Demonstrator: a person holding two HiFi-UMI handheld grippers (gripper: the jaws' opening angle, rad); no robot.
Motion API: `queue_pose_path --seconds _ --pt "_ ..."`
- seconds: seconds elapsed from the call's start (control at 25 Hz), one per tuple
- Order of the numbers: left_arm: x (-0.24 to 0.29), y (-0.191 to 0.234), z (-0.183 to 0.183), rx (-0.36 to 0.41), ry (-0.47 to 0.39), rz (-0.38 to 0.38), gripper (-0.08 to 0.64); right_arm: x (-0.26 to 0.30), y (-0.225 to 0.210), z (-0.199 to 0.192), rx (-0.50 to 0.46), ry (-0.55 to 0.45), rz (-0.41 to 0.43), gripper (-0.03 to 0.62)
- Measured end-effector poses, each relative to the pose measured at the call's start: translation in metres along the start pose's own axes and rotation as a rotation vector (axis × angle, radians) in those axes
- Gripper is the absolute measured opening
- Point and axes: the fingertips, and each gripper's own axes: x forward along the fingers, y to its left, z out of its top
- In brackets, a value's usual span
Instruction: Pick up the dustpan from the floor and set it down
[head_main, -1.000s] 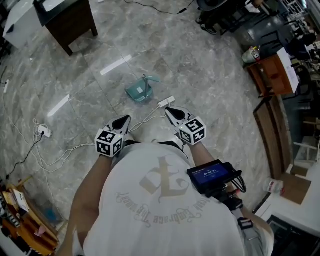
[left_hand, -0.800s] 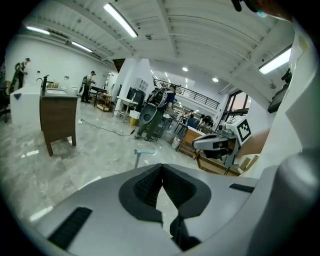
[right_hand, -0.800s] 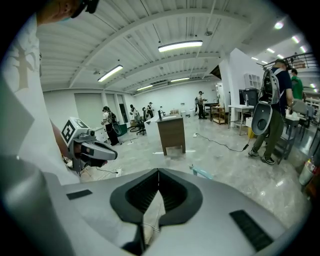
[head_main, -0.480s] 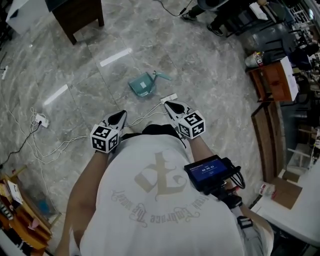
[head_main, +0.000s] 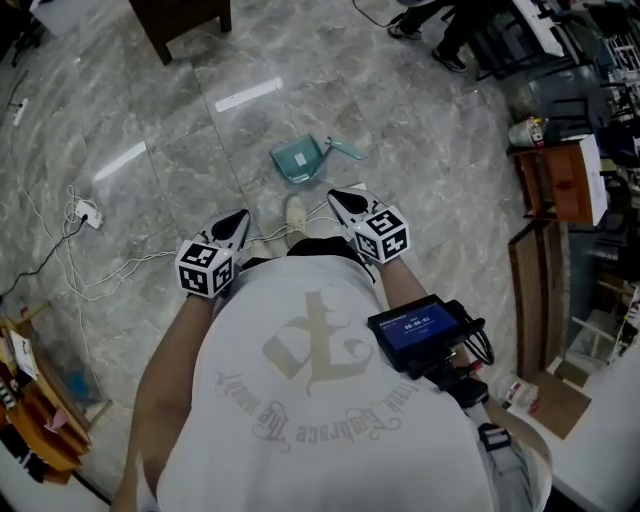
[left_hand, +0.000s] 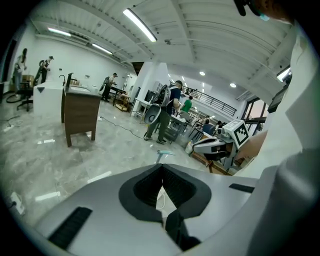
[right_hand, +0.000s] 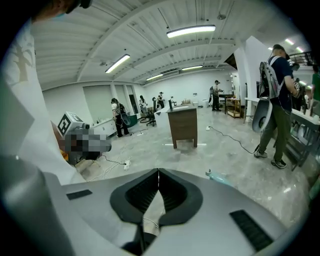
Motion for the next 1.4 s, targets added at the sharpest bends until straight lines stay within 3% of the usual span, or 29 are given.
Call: queue_pose_path --seconds 0.2,0.76,0.96,1.4 --pt "0.009 0.012 0.016 -0.003 -0.010 0.026 0.012 0.018 -0.022 0.007 -0.041 0.032 0.013 0.017" --pt "0.051 0.025 0.047 -0.019 0.034 0.052 0.012 0.051 -0.083 -0.009 -0.046 0.158 0.044 0.017" --pt "0.087 0.050 0.066 -0.022 0.080 0.054 0.012 0.093 -0.124 -0.011 -0.056 0.246 0.062 0.018" --pt "0.071 0.054 0.066 -0.061 0.045 0.131 0.012 0.104 -0.147 -0.033 -0.195 0.385 0.008 0.019"
